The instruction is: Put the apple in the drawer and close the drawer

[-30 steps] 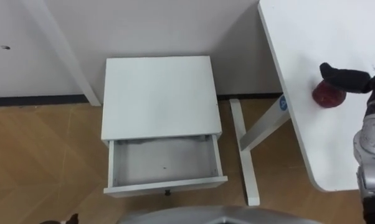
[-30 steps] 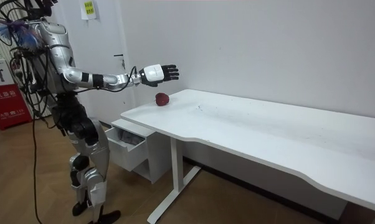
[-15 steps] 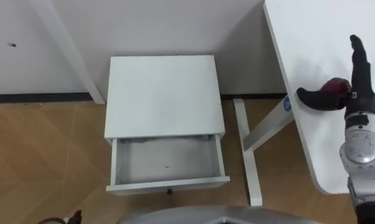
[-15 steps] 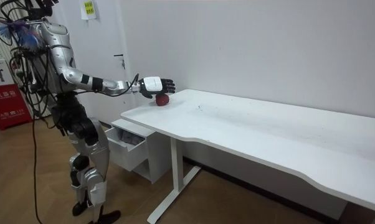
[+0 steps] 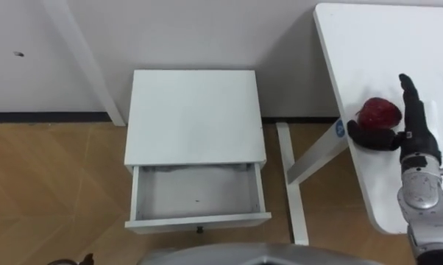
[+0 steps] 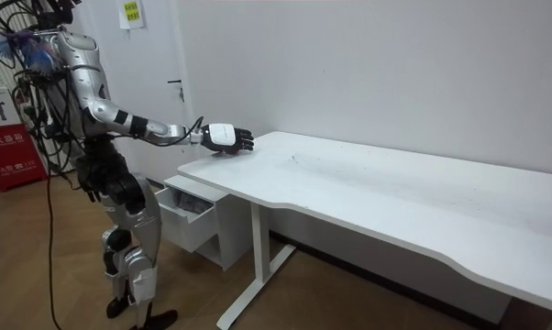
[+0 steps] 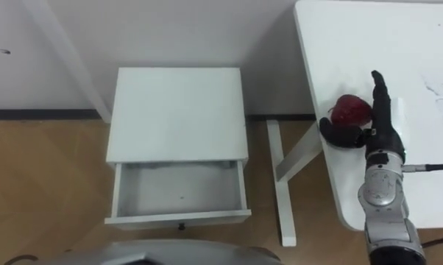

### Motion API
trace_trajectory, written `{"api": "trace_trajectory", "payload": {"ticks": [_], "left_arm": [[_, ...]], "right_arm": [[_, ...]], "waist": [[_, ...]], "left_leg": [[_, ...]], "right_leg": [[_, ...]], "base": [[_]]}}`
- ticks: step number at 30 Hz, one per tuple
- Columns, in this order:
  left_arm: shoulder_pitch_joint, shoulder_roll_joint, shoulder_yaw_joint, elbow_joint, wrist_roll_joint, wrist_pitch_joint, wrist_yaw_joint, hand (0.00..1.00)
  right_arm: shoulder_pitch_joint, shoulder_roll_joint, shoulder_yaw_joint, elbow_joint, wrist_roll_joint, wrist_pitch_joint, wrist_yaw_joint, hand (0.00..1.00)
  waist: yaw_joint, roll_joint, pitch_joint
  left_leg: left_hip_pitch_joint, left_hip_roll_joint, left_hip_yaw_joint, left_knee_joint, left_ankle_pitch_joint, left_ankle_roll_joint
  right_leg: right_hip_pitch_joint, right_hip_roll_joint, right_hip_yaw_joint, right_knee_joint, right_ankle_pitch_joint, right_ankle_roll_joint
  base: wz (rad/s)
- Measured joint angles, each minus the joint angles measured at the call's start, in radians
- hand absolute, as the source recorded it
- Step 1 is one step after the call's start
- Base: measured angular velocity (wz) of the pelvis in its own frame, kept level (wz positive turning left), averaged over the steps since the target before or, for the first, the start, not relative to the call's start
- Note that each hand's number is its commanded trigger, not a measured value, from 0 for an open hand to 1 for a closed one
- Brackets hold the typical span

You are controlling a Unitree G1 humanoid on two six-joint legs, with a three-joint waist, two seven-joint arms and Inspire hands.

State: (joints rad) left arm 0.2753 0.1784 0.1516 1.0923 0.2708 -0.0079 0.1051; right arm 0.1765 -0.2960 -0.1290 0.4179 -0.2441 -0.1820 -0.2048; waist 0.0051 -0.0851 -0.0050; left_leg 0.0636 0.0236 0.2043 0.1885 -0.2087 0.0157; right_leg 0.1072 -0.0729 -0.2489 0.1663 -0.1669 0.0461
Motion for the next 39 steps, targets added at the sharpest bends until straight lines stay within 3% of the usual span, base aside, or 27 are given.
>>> {"api": "trace_trajectory", "payload": {"ticks": [2,3,4,5,6,25,29,35,39], "left_arm": [[0.001,0.000,0.000,0.000,0.000,0.000,-0.001,0.00],[0.001,0.000,0.000,0.000,0.000,0.000,-0.002,0.00],[0.000,0.000,0.000,0.000,0.000,0.000,-0.002,0.00],[0.000,0.000,0.000,0.000,0.000,0.000,-0.002,0.00],[0.000,0.000,0.000,-0.001,0.000,0.000,-0.002,0.00],[0.002,0.000,0.000,-0.011,0.000,0.000,0.001,0.00],[0.001,-0.002,0.000,-0.011,0.004,0.000,0.000,0.00],[-0.010,-0.002,-0.019,0.001,0.005,0.000,-0.010,0.00],[-0.018,-0.002,-0.039,0.013,0.008,0.000,-0.018,0.00]], "right_arm": [[0.006,0.007,0.001,0.001,0.000,0.000,0.001,0.00],[0.007,0.011,0.001,0.001,0.000,0.000,0.001,0.10],[0.007,0.013,0.001,0.001,0.000,0.000,0.001,0.74],[0.008,0.016,0.001,0.001,0.000,0.000,0.001,0.93],[0.009,0.017,0.001,0.002,0.001,0.000,0.001,1.00],[-0.041,0.012,-0.030,0.073,-0.061,-0.013,-0.064,1.00],[-0.036,0.037,-0.027,0.020,-0.089,-0.010,-0.042,1.00],[-0.035,0.039,0.086,-0.092,-0.089,0.011,0.042,1.00],[-0.034,0.039,0.173,-0.187,-0.140,0.044,0.105,1.00]], "waist": [[0.001,-0.002,-0.0006],[0.000,-0.003,-0.0004],[0.000,-0.003,-0.0004],[-0.001,-0.003,-0.0003],[-0.001,-0.002,0.0003],[0.000,0.006,0.0010],[0.001,0.012,0.0029],[0.008,0.028,0.0054],[0.033,0.030,0.0060]], "left_leg": [[0.001,-0.001,-0.002,0.001,0.000,0.000],[0.002,-0.001,-0.003,0.001,0.000,0.000],[0.002,-0.001,-0.003,0.001,0.000,0.000],[0.002,-0.001,-0.003,0.001,0.000,0.000],[0.002,-0.001,-0.003,0.001,0.000,0.000],[0.018,-0.002,-0.010,-0.011,0.000,-0.001],[0.015,-0.001,-0.010,-0.011,0.000,-0.001],[0.011,-0.002,0.001,-0.012,0.000,-0.001],[-0.005,-0.001,0.000,-0.005,0.000,-0.001]], "right_leg": [[0.003,0.000,0.000,0.000,0.000,0.000],[0.004,0.000,0.000,0.000,0.000,0.000],[0.004,0.000,0.000,0.000,0.000,0.000],[0.004,0.000,0.000,-0.001,0.000,0.000],[0.005,0.000,-0.001,-0.001,0.000,0.000],[0.014,0.004,-0.002,-0.016,0.000,0.000],[0.011,0.003,0.000,-0.015,0.000,0.000],[0.010,0.003,0.002,-0.015,0.000,0.000],[-0.002,0.003,0.001,-0.012,0.000,0.000]], "base": [[0.03],[0.00],[0.00],[0.00],[0.00],[0.00],[-0.03],[-0.05],[0.00]]}}
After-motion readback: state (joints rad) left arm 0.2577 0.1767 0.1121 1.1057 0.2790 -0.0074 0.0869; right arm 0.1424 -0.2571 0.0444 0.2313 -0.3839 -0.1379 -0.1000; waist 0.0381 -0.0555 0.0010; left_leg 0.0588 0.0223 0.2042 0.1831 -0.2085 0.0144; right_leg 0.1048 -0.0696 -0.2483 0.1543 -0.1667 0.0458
